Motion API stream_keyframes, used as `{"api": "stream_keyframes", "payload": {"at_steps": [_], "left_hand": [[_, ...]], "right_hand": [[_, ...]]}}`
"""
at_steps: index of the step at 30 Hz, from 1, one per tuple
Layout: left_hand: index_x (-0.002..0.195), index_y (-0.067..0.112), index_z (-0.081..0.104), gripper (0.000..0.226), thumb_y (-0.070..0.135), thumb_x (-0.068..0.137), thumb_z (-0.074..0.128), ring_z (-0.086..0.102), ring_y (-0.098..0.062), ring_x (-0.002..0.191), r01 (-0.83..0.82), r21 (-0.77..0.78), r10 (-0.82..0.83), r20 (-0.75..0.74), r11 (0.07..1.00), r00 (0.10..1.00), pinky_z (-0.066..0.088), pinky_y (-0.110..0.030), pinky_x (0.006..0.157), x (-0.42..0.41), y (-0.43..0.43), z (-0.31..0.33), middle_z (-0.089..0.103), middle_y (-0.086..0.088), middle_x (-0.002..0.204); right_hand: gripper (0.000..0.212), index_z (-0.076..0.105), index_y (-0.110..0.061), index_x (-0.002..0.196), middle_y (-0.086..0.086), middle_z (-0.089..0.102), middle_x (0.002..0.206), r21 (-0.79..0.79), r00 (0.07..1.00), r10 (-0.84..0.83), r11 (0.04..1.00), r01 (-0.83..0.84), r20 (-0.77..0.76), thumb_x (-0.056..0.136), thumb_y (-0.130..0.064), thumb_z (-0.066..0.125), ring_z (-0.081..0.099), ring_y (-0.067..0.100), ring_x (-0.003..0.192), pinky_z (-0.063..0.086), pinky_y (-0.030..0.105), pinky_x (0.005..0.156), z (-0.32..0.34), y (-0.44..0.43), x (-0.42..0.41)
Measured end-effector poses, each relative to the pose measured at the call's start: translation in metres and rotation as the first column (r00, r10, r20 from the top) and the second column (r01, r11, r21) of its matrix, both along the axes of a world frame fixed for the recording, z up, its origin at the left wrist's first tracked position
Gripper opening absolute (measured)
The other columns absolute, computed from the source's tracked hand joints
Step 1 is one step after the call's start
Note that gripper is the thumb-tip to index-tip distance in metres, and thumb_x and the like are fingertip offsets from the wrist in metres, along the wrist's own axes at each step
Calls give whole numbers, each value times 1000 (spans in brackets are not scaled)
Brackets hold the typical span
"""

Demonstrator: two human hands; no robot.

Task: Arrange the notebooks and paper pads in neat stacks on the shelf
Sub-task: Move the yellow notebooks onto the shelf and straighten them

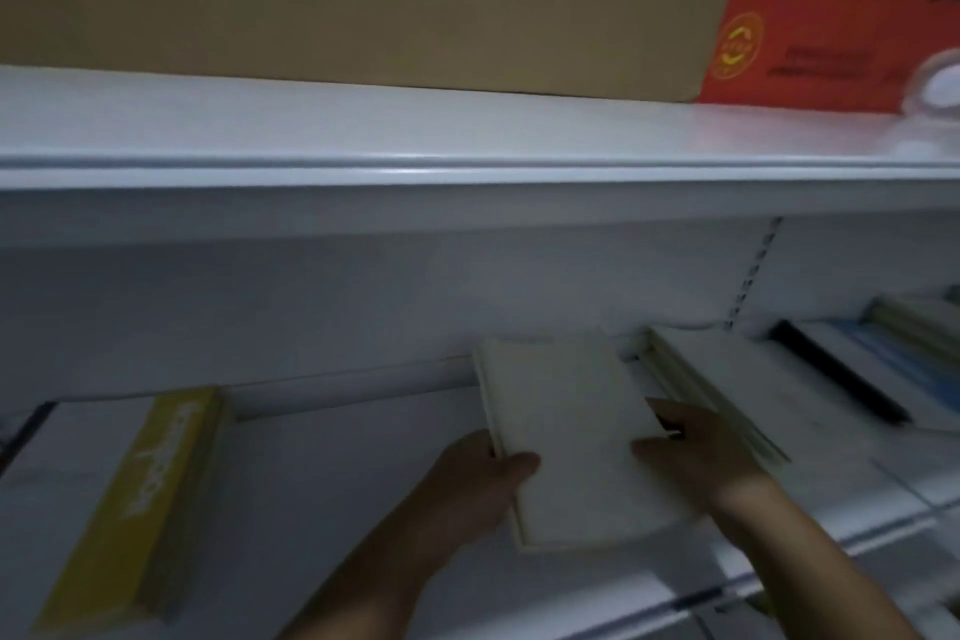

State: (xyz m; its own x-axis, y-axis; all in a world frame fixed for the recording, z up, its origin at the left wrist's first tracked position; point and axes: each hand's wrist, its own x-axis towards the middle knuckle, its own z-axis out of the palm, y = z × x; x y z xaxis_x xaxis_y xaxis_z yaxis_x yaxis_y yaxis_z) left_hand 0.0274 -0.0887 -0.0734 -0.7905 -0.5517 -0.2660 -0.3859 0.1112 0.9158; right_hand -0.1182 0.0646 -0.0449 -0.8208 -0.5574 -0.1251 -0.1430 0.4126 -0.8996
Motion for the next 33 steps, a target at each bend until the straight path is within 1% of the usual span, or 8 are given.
{"api": "stream_keyframes", "payload": {"at_steps": [3,6,10,16,21,24,29,33], "left_hand": [[118,14,53,50,53,88,45,60,-22,107,112,-413,-10,243,904,970,47,-28,88,-35,10,-9,62,-7,121],[103,18,48,49,63,89,34,59,-24,107,104,-558,79,295,823,952,44,-32,87,-25,12,-9,64,-5,111],[79,27,44,31,56,90,41,59,-18,90,-86,-567,196,137,819,971,40,-25,75,24,-14,2,61,5,84],[65,26,39,31,37,92,49,45,-6,54,-360,-701,446,-67,615,893,34,-22,53,145,-65,24,45,5,57],[83,27,55,10,28,92,51,59,-11,80,-442,-738,589,-75,511,805,50,-29,73,237,-99,30,61,7,85],[105,33,57,14,34,94,48,53,-4,97,-392,-740,611,33,547,791,44,-18,81,273,-104,28,54,12,105],[105,19,65,29,37,96,44,57,-2,80,-474,-548,583,32,689,812,49,-20,71,307,-109,32,62,7,93],[114,20,61,38,38,81,58,70,-23,92,-481,233,508,-68,845,859,57,-36,79,300,-108,39,72,-6,99]], "right_hand": [[32,68,-12,112,9,71,102,253,992,40,968,-8,-123,82,-4,61,68,27,92,55,40,85,-12,7,-22],[47,59,-15,126,12,59,124,447,904,87,886,121,-418,80,-22,69,60,28,108,47,33,91,-11,5,-25],[24,69,-18,101,6,63,99,17,770,-41,998,67,-637,78,-10,71,58,17,70,46,19,72,-2,-31,15],[20,58,-38,99,-10,61,95,43,804,484,864,-501,-345,84,-28,65,58,6,75,43,18,73,-23,-151,134],[78,45,-27,127,0,61,112,236,730,682,716,-657,-38,66,-77,47,62,20,99,49,34,89,-39,-233,221],[65,54,-32,111,-4,66,105,332,682,730,652,-681,-36,66,-77,45,65,18,92,53,33,83,-48,-242,236],[8,67,-15,90,-2,64,68,9,781,609,788,-616,138,89,-18,60,57,9,51,38,17,43,-28,-210,201],[12,69,-17,88,-1,72,76,-241,738,645,762,-602,197,90,-18,58,62,14,65,44,23,55,-14,-202,227]]}}
